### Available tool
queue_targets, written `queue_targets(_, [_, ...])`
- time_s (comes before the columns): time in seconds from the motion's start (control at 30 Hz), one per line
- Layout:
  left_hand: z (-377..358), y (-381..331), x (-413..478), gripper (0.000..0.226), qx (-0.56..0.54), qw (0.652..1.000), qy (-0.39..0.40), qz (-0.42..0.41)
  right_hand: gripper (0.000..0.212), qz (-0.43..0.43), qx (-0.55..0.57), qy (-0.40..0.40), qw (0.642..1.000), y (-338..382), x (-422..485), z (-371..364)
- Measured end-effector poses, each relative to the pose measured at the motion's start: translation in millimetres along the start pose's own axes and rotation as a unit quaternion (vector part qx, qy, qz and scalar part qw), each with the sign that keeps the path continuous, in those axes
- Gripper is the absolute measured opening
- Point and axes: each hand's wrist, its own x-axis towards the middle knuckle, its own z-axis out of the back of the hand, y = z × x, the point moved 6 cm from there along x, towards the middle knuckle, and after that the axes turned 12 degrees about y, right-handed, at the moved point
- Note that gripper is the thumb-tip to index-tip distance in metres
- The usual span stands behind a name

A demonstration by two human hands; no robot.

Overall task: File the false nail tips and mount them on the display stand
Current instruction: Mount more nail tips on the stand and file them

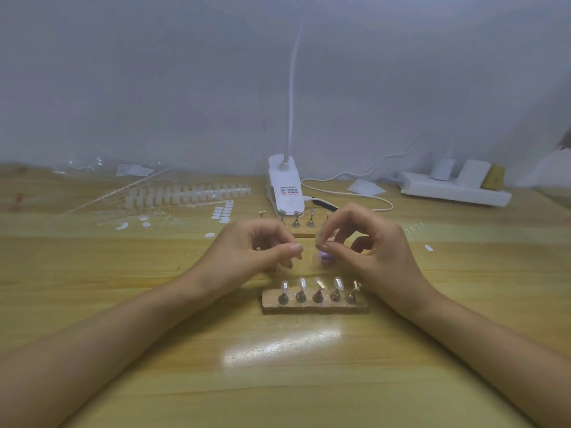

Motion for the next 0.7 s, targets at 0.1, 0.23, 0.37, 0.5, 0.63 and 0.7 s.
queue_targets(0.1, [-2, 0, 0, 0.02, -0.023, 0.999, 0.02, 0.017, 0.018, 0.006, -0.028, -0.005, 1.0, 1, -1, 1])
queue_targets(0.23, [-3, -1, 0, 0.022, -0.053, 0.998, 0.035, 0.029, 0.027, 0.041, -0.07, -0.012, 0.997, 6, -1, -1])
queue_targets(0.37, [-4, -1, 0, 0.023, -0.068, 0.996, 0.041, 0.04, 0.024, 0.074, -0.115, -0.006, 0.991, 8, -2, -3])
queue_targets(0.5, [-1, -2, 1, 0.025, -0.076, 0.995, 0.04, 0.058, 0.023, 0.111, -0.146, -0.013, 0.983, 9, -3, -2])
queue_targets(0.63, [1, 0, 4, 0.028, -0.061, 0.994, 0.037, 0.085, 0.021, 0.141, -0.188, -0.026, 0.972, 11, -4, -2])
queue_targets(0.7, [1, 1, 6, 0.028, -0.063, 0.992, 0.043, 0.099, 0.019, 0.138, -0.199, -0.031, 0.97, 10, -4, -2])
